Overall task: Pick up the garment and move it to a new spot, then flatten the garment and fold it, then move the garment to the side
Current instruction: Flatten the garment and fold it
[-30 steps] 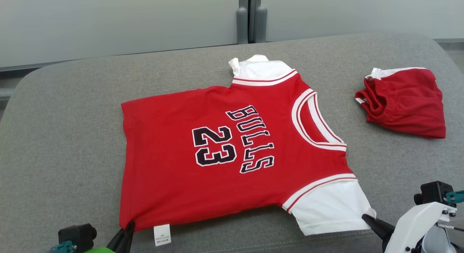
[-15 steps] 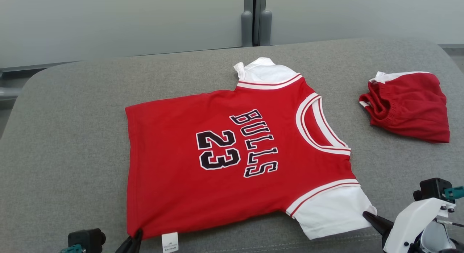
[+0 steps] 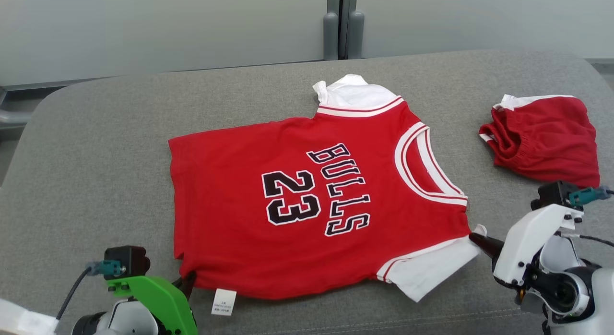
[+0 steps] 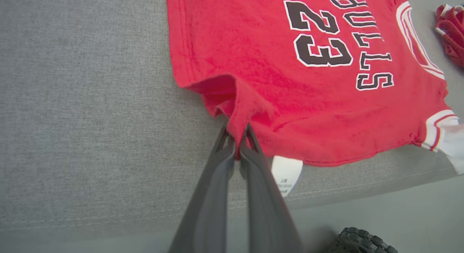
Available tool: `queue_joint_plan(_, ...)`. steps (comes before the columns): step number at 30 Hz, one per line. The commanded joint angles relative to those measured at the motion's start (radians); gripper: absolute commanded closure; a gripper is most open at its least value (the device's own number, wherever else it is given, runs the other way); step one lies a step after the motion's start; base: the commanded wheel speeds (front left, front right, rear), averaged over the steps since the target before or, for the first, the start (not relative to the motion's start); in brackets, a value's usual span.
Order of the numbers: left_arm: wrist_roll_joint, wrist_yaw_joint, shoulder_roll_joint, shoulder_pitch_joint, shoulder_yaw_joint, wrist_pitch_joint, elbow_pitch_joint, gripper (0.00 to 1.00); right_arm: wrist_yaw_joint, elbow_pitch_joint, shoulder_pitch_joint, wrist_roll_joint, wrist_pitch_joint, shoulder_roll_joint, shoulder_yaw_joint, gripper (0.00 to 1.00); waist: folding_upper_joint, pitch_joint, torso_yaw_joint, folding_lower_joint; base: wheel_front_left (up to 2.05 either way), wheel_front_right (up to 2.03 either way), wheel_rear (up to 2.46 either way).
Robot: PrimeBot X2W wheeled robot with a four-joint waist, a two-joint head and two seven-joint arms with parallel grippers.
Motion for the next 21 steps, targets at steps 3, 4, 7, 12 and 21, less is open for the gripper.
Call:
queue_joint_plan(3, -0.006, 0.021, -0.001, -0.051, -0.009, 0.054, 0.015, 1.00, 0.000, 0.020, -0.049, -0.023, 0.012, -0.001, 0.005, 1.00, 0.0000, 0.009, 0.000, 0.0001, 0.00, 0.00, 0.00)
queue_joint_plan(4, -0.005, 0.034, -0.001, -0.067, -0.010, 0.075, 0.020, 1.00, 0.000, 0.026, -0.066, -0.031, 0.017, -0.001, 0.009, 1.00, 0.0000, 0.012, 0.000, 0.0001, 0.00, 0.00, 0.00)
queue_joint_plan(7, -0.002, 0.075, -0.014, -0.117, -0.012, 0.125, 0.027, 1.00, 0.000, 0.051, -0.114, -0.050, 0.024, -0.001, 0.008, 1.00, 0.0000, 0.020, 0.002, 0.0001, 0.00, 0.00, 0.00)
queue_joint_plan(12, -0.034, 0.150, -0.060, -0.185, 0.011, 0.177, 0.033, 1.00, 0.000, 0.101, -0.187, -0.078, 0.012, -0.001, -0.007, 1.00, 0.0000, 0.031, 0.004, 0.0001, 0.00, 0.00, 0.00)
queue_joint_plan(21, -0.084, 0.241, -0.113, -0.253, 0.069, 0.220, 0.071, 1.00, 0.000, 0.200, -0.279, -0.117, -0.023, -0.002, -0.020, 1.00, 0.0000, 0.054, -0.001, 0.0001, 0.00, 0.00, 0.00)
